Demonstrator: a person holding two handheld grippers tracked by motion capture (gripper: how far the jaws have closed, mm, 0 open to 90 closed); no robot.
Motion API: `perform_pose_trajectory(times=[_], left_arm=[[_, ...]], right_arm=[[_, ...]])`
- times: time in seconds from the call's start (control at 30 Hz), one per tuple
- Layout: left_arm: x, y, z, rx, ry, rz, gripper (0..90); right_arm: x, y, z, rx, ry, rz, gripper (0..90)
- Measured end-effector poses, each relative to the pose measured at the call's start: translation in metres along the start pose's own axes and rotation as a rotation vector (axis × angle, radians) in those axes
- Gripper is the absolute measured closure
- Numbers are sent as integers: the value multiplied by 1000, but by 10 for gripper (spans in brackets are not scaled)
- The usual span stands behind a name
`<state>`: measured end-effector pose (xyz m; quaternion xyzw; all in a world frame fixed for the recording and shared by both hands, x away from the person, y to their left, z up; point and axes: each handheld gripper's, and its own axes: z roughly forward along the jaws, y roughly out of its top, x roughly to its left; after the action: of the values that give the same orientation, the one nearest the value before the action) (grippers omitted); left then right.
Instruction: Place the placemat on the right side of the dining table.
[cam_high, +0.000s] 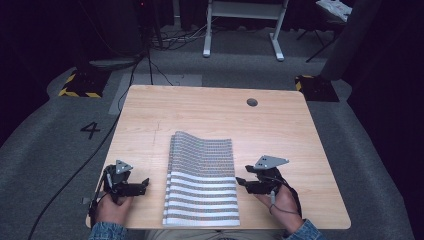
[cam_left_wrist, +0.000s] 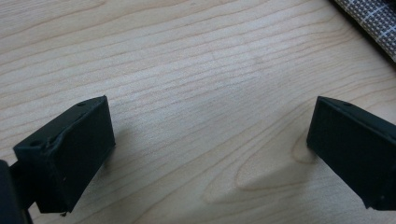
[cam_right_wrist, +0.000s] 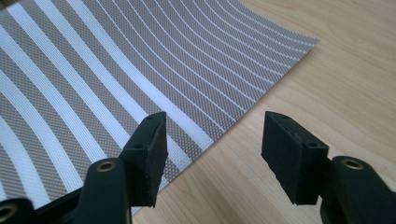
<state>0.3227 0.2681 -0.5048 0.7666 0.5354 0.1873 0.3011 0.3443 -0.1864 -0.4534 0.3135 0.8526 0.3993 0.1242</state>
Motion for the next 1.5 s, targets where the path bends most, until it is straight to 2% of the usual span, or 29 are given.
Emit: perform_pose_trajectory(times=[0.1,0.23,0.3,0.33,0.4,0.43,0.6,0.73,0.8,0.83,0.97,1.03,1.07,1.13,1.17,1.2,1.27,1.33,1.5], left_arm=[[0,0,0,0,1,0,9],[0,0,0,1,1,2,10],[0,0,0,1,0,3,10],[0,0,0,1,-2,1,10],[2,0,-1,3,-16,8,15],[2,-1,-1,0,-18,9,15],[1,-1,-1,1,-3,6,16],[1,0,-1,2,-2,4,15],[1,0,-1,1,-2,3,15],[1,0,-1,1,-2,3,15],[1,0,-1,2,-2,4,15],[1,0,-1,2,-2,4,15],[1,0,-1,1,-2,2,15],[1,0,-1,3,-2,6,15],[1,0,-1,3,-2,5,15],[1,0,-1,2,-2,4,15],[1,0,-1,3,-2,5,15],[0,-1,-1,4,2,4,15],[0,-1,-1,-2,-4,2,15]], right_arm=[[3,11,-4,-6,12,-18,408],[9,28,-4,-10,61,-24,401],[14,41,2,4,100,-22,388],[14,41,2,4,100,-22,388],[19,54,11,25,127,-23,377],[19,54,11,25,127,-23,377],[36,81,31,62,167,-27,296],[53,100,49,74,169,-55,271],[58,105,56,77,175,-56,266],[62,108,61,85,176,-41,266],[74,117,84,115,186,-52,266],[83,121,95,140,179,-43,266],[87,123,104,142,178,-61,266],[90,125,109,155,169,-67,266],[97,127,118,186,183,-40,270],[98,128,123,180,203,-59,272],[101,128,126,189,206,-42,273],[105,129,133,206,180,-51,273],[107,126,145,234,171,-28,260]])
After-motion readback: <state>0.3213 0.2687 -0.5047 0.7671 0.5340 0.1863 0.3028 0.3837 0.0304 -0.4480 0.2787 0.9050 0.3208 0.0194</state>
